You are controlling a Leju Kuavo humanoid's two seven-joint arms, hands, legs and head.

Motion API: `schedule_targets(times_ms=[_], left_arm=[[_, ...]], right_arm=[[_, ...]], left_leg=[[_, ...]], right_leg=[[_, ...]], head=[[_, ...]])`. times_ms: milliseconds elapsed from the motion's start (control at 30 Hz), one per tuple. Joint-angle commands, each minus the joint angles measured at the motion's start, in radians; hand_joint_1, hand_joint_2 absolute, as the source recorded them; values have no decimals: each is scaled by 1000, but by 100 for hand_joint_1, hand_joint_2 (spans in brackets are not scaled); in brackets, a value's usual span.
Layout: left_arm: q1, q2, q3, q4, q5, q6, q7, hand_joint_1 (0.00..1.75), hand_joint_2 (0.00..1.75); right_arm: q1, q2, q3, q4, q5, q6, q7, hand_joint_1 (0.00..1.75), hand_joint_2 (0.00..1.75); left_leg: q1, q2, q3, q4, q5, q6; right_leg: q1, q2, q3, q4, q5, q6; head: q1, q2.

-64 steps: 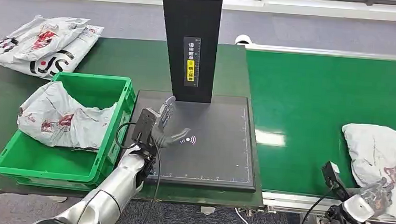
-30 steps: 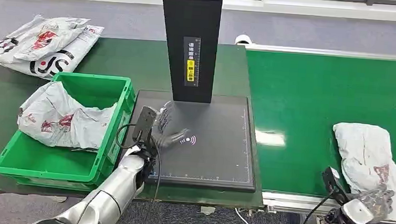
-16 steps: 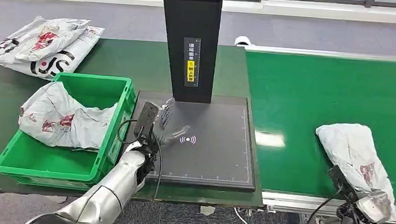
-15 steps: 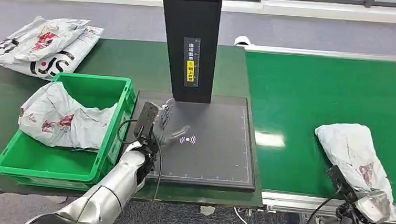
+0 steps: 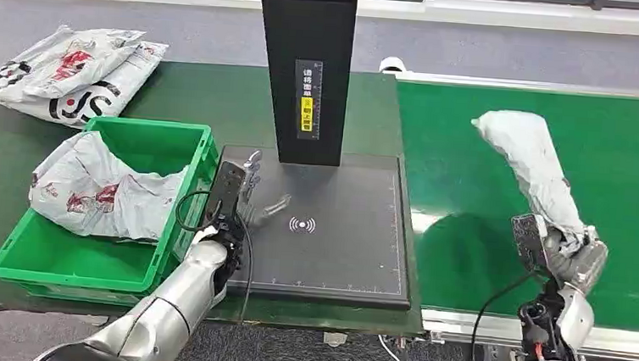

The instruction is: Moved the parcel from conveyor to table for the left to box.

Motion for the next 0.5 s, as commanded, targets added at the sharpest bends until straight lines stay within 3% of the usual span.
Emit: schedule_targets(times_ms=[33, 67, 167, 233, 333, 367, 467, 500], left_arm=[[-37, 49, 62, 21, -22, 67, -23, 0, 175], [-33, 57, 71, 9, -27, 102, -41, 0, 175], [-31, 64, 77, 3, -29, 101, -45, 0, 175], [-25, 65, 95, -23, -26, 128, -67, 0, 175], [-21, 66, 102, -48, -30, 145, -78, 0, 175], [-23, 64, 109, -56, -24, 147, -83, 0, 175], [-32, 59, 104, -60, -27, 146, -83, 0, 175], [-34, 57, 103, -58, -27, 148, -81, 0, 175]], right_arm=[[59, 95, 202, -337, -232, 0, -149, 175, 175], [78, 103, 303, -399, -254, 0, -152, 175, 175], [85, 126, 346, -442, -220, 0, -95, 175, 175], [97, 125, 484, -482, -207, 16, -72, 175, 175], [125, 160, 657, -480, -112, 166, 47, 175, 175], [129, 176, 713, -441, -125, 273, 82, 175, 175], [150, 189, 808, -354, -118, 420, 154, 175, 175], [156, 186, 818, -343, -127, 417, 151, 175, 175]], left_leg=[[0, 1, 0, 0, -1, 1], [0, 2, 0, 0, -1, 1], [1, 9, 0, 0, -2, 0], [1, 7, -1, 0, -1, 0], [2, 8, 0, -1, -1, 0], [2, 5, -2, 0, -1, 0], [3, 9, 1, -2, -1, -1], [3, 8, 2, -2, -1, -1]], right_leg=[[0, 0, 0, 0, 0, 0], [-1, 1, -1, 0, 0, 0], [-1, 8, -1, 0, 1, -1], [-1, 6, -2, 0, 1, -1], [0, 7, -2, 0, 1, -1], [0, 5, -2, 0, 1, -1], [2, 8, 0, -2, 1, -1], [3, 6, 0, -2, 1, -1]], head=[[0, 0], [0, 0], [0, 0], [0, 0], [0, 0], [0, 0], [0, 0], [0, 0]])
